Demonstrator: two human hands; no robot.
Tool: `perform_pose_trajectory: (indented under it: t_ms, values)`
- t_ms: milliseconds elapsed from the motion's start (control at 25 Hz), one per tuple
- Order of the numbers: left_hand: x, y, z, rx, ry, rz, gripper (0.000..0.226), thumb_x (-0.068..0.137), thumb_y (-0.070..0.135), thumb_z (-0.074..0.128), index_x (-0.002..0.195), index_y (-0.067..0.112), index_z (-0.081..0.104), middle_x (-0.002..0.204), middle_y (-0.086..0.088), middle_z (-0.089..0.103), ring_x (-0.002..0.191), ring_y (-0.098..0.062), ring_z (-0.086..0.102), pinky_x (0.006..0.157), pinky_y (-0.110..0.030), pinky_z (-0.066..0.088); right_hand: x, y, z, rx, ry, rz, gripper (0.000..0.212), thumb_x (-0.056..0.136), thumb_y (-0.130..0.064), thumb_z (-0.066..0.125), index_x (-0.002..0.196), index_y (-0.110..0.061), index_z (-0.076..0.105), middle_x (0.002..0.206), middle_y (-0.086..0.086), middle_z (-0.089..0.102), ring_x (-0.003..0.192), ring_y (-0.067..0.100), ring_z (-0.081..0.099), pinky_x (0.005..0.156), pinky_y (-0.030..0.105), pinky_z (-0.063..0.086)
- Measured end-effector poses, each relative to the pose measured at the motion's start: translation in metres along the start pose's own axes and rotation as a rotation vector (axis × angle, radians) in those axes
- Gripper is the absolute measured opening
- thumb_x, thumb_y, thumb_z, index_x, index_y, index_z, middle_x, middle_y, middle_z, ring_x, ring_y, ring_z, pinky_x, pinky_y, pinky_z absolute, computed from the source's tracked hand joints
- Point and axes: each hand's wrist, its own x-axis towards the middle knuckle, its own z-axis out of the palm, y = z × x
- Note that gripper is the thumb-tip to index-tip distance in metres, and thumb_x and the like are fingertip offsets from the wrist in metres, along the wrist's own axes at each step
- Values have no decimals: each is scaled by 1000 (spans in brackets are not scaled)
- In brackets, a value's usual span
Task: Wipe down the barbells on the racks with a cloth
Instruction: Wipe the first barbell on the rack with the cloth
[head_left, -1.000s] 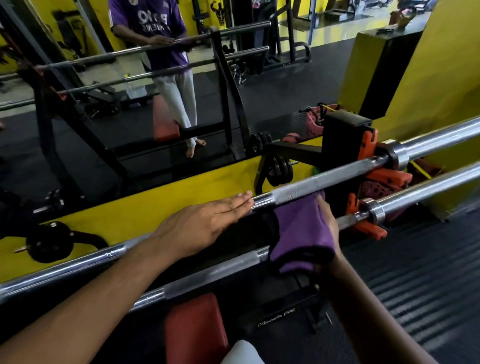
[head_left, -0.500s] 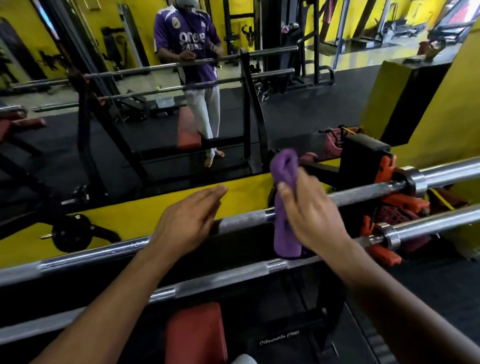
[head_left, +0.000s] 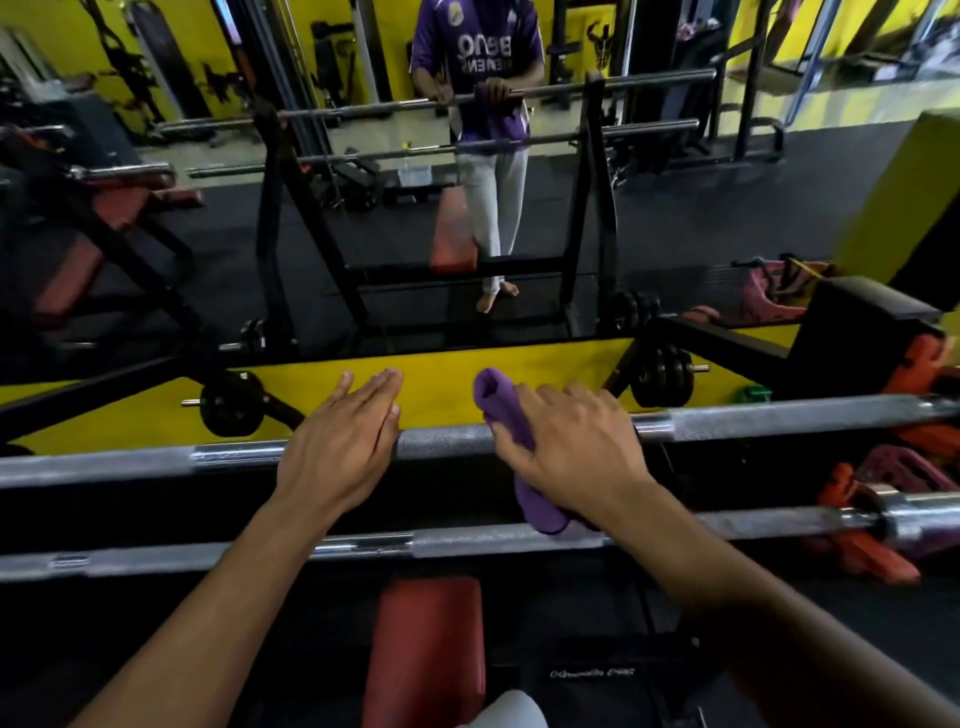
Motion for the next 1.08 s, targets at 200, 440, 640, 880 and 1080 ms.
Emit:
perform_pose_trajectory:
  t_ms: [200,440,640,880,1080]
  values:
    - [-3,2,2,-2,53,-19,53,103,32,32,140,3,57,133,-15,65,124,-36,61,102,-45,46,-39,84,-22,-28,0,87,35,90,-52,43,90,-20,56,76,5,60,72,33,56,64,43,47]
    - [0,5,4,32,62,-73,53,102,33,32,138,7,60,132,-11,66,121,-36,63,88,-46,57,-10,17,-6,-50,60,150,41,90,-56,41,93,-21,62,76,4,65,69,30,59,61,37,35]
    - [-7,-5,-4,6,69,91,54,105,39,30,141,9,57,139,-8,62,129,-24,56,105,-30,40,-2,-11,5,24,61,6,37,90,-54,48,91,-19,61,77,3,61,72,31,56,64,41,40]
    - [-8,-29,2,-7,-86,433,55,110,38,23,154,9,39,158,-7,41,145,-16,39,123,-35,24,-37,78,-22,1,73,179,35,92,-50,42,81,-18,54,71,5,58,69,33,54,66,42,41]
    - [-8,-31,5,-28,-102,420,53,110,38,25,154,11,39,157,-4,42,143,-16,42,122,-38,29,-18,12,0,23,114,251,33,91,-48,47,89,-18,62,82,4,65,79,31,57,74,42,38]
